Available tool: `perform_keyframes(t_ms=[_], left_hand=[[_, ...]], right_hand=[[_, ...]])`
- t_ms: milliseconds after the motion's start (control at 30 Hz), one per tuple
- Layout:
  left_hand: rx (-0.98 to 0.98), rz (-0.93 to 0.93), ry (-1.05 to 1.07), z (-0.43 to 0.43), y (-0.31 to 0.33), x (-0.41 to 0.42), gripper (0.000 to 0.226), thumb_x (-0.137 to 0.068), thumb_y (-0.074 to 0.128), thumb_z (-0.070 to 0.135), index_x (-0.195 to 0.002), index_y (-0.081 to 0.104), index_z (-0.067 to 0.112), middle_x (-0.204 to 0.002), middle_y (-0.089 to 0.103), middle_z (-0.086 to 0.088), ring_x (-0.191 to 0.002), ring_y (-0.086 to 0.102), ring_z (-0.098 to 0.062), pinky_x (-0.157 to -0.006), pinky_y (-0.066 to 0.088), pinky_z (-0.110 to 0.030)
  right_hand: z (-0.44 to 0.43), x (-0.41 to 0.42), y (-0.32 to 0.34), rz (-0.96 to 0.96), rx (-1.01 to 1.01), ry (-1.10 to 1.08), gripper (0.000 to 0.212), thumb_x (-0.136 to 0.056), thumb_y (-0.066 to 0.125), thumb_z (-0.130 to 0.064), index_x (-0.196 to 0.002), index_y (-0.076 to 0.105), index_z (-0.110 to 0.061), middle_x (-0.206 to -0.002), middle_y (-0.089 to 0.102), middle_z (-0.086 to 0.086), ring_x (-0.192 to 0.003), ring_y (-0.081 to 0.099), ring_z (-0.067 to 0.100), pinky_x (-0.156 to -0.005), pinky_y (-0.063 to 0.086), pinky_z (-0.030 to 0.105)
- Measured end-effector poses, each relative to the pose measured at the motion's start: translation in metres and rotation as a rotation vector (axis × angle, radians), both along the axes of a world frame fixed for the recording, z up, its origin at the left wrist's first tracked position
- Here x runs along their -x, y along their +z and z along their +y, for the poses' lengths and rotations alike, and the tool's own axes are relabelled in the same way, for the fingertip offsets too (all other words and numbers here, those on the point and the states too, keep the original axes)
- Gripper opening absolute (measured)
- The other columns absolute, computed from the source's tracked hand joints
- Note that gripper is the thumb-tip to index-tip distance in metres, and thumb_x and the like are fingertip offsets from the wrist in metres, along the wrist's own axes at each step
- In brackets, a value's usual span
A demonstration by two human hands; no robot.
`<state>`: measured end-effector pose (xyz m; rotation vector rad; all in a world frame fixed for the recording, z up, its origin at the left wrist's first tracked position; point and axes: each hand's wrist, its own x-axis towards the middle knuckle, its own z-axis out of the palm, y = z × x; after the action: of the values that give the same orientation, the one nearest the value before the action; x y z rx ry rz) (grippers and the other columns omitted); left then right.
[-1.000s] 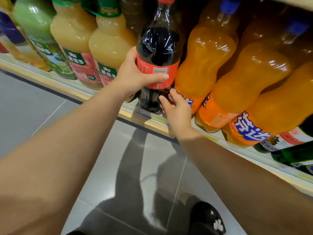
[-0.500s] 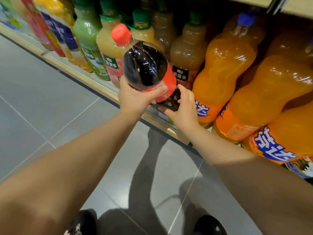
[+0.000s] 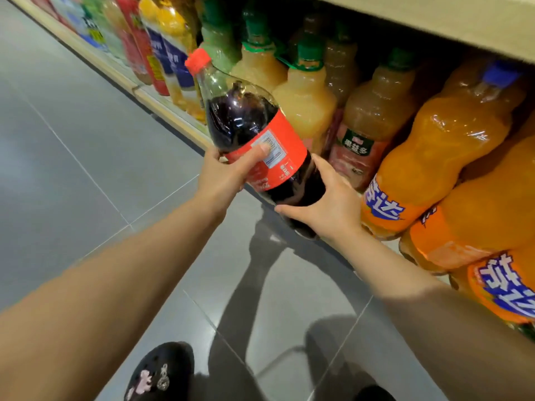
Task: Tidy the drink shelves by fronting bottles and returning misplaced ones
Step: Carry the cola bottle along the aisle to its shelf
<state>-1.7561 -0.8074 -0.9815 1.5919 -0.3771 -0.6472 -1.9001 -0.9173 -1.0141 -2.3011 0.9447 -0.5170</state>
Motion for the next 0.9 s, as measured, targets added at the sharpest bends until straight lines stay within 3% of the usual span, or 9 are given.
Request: perform_keyframes(t_ms=[100,233,367,500,600,733,900], left_hand=[[0.012,0.163,-0.032,0.019,-0.014,-0.002,0.083,-0.053,0.084,0.049,-0.123,0.044,0.033,-0.121,0.064,0.007,-0.107,0.063,-0.017,-0.081,0.050,-0.038],[-0.003,0.237,0.062,0.031,-0.016,-0.007,0.094,-0.044,0.088,0.041,-0.127,0.050,0.019,-0.112,0.071,-0.002,-0.096,0.071,-0.020,-0.067,0.059,-0.035],[-0.040,0.288,0.213,0.043,0.024,-0.021,0.071,-0.065,0.088,0.022,-0.124,0.048,0.015,-0.109,0.070,-0.003,-0.089,0.072,-0.016,-0.063,0.060,-0.030],[-0.078,0.339,0.324,0.071,0.103,-0.037,0.069,-0.066,0.087,0.019,-0.120,0.044,0.015,-0.106,0.067,0.001,-0.091,0.070,-0.016,-0.069,0.060,-0.035],[-0.090,0.341,0.384,0.094,0.173,-0.059,0.056,-0.069,0.084,0.016,-0.110,0.045,0.021,-0.099,0.064,0.005,-0.089,0.068,-0.014,-0.065,0.059,-0.031],[-0.078,0.353,0.433,0.125,0.282,-0.099,0.074,-0.067,0.086,0.018,-0.124,0.039,0.016,-0.110,0.063,0.001,-0.095,0.068,-0.015,-0.066,0.060,-0.029],[-0.096,0.269,0.421,0.172,0.422,-0.162,0.102,-0.038,0.094,0.038,-0.126,0.047,0.013,-0.114,0.068,-0.004,-0.097,0.070,-0.018,-0.082,0.059,-0.045]], right_hand=[[0.014,-0.005,-0.003,0.049,-0.029,0.067,0.104,-0.049,0.078,-0.066,-0.140,0.034,-0.042,-0.128,0.058,-0.015,-0.118,0.052,0.016,-0.094,0.044,0.034],[0.021,-0.014,0.004,0.129,-0.095,0.127,0.104,-0.048,0.080,-0.065,-0.139,0.034,-0.046,-0.126,0.059,-0.019,-0.118,0.054,0.012,-0.093,0.045,0.031],[0.037,-0.033,0.050,0.147,-0.185,0.187,0.097,-0.049,0.082,-0.061,-0.135,0.038,-0.046,-0.122,0.060,-0.023,-0.115,0.056,0.007,-0.093,0.044,0.027],[0.054,-0.060,0.132,0.235,-0.300,0.277,0.090,-0.054,0.085,-0.054,-0.131,0.041,-0.047,-0.110,0.057,-0.030,-0.110,0.056,0.001,-0.086,0.040,0.018],[0.068,-0.092,0.202,0.248,-0.337,0.336,0.093,-0.048,0.083,-0.060,-0.129,0.039,-0.049,-0.115,0.061,-0.028,-0.110,0.058,0.000,-0.095,0.048,0.028],[0.092,-0.139,0.302,0.263,-0.387,0.391,0.093,-0.045,0.082,-0.062,-0.128,0.041,-0.047,-0.115,0.062,-0.026,-0.109,0.058,-0.001,-0.096,0.049,0.031],[0.136,-0.199,0.436,0.203,-0.491,0.364,0.074,-0.050,0.089,-0.044,-0.106,0.044,-0.061,-0.093,0.055,-0.046,-0.093,0.055,-0.019,-0.082,0.042,0.008]])
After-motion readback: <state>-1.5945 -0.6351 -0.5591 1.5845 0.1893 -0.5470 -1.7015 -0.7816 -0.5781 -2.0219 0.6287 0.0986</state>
